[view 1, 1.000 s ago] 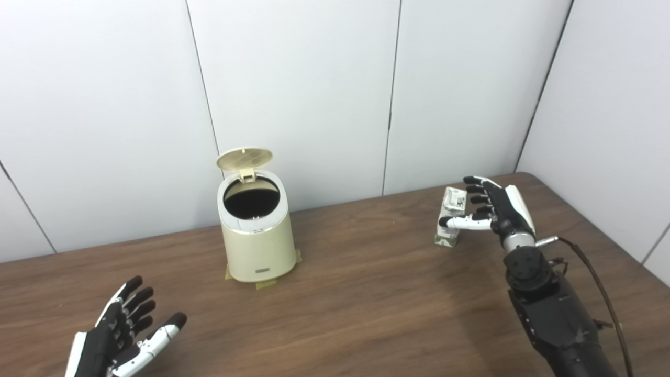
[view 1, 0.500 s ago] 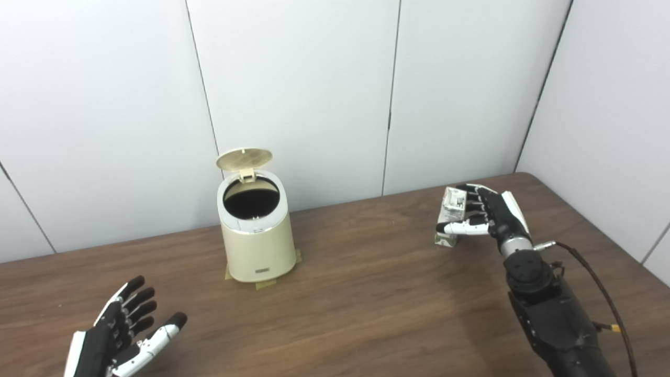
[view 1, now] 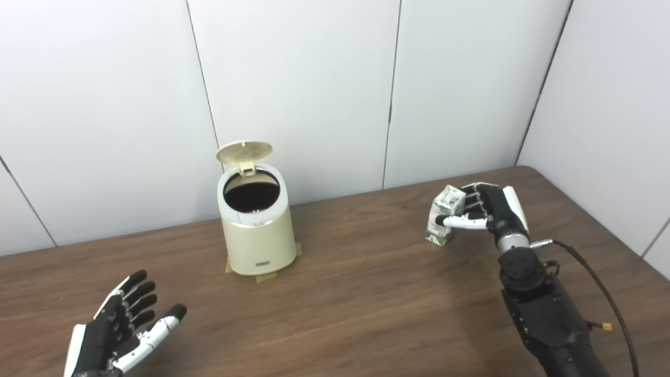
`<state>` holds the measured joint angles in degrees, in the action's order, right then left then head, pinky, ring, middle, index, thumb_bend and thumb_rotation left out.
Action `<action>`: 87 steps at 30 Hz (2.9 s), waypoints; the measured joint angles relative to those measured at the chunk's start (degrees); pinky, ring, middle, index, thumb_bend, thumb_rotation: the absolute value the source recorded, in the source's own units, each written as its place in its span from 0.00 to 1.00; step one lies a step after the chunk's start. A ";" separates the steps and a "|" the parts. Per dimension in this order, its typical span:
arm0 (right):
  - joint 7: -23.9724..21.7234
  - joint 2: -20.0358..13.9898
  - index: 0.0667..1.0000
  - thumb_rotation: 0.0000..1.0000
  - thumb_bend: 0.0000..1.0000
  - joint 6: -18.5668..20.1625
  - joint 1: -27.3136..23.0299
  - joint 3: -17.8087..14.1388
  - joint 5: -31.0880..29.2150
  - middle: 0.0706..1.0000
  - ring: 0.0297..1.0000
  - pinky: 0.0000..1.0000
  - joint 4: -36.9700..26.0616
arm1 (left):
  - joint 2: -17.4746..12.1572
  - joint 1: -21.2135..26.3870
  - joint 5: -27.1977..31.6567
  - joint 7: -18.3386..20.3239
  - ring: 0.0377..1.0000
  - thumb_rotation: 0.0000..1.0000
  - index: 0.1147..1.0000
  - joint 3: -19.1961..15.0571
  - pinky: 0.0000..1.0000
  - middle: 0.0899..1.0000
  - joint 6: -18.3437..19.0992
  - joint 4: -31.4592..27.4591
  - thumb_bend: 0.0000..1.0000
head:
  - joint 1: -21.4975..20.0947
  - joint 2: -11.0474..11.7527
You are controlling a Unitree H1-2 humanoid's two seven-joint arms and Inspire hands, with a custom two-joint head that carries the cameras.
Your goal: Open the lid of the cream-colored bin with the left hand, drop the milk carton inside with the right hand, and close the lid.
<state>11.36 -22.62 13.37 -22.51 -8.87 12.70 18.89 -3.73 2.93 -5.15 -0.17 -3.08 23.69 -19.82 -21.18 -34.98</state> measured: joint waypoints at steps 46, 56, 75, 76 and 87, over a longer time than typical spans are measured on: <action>-6.85 12.49 0.47 0.00 0.50 -5.08 -0.90 9.37 1.51 0.45 0.40 0.36 -28.92 | 3.82 -2.25 -1.71 -1.18 0.84 0.53 0.86 4.86 0.83 0.84 -6.46 5.36 0.48 | 20.83 1.32; -9.46 16.08 0.47 0.00 0.50 -2.02 -7.42 13.81 4.92 0.45 0.41 0.39 -29.70 | 3.16 -3.10 -4.23 -1.38 0.87 0.64 0.88 7.65 0.88 0.85 -7.11 5.53 0.38 | 22.68 3.08; -5.30 22.54 0.48 0.00 0.50 -10.29 -13.39 15.73 7.13 0.47 0.40 0.32 -12.40 | 3.98 -3.14 -5.01 -1.67 0.95 0.68 0.95 8.95 0.95 0.93 -10.61 7.65 0.41 | 25.22 4.66; -5.15 22.66 0.48 0.00 0.50 -10.57 -13.49 15.69 7.07 0.47 0.40 0.33 -11.57 | 3.95 -3.14 -5.46 -1.65 0.95 0.69 0.96 9.12 0.96 0.93 -10.61 7.65 0.41 | 25.31 4.75; -1.81 22.79 0.48 0.00 0.50 -12.23 -17.82 14.52 6.86 0.46 0.39 0.33 -4.23 | 4.34 -3.32 -6.17 -1.67 0.96 0.68 0.95 9.46 0.97 0.93 -10.61 7.59 0.42 | 26.02 4.66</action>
<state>9.55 0.17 1.15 -40.33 5.65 19.57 14.66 0.61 -0.39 -11.32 -1.83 6.38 13.08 -12.24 4.83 -30.32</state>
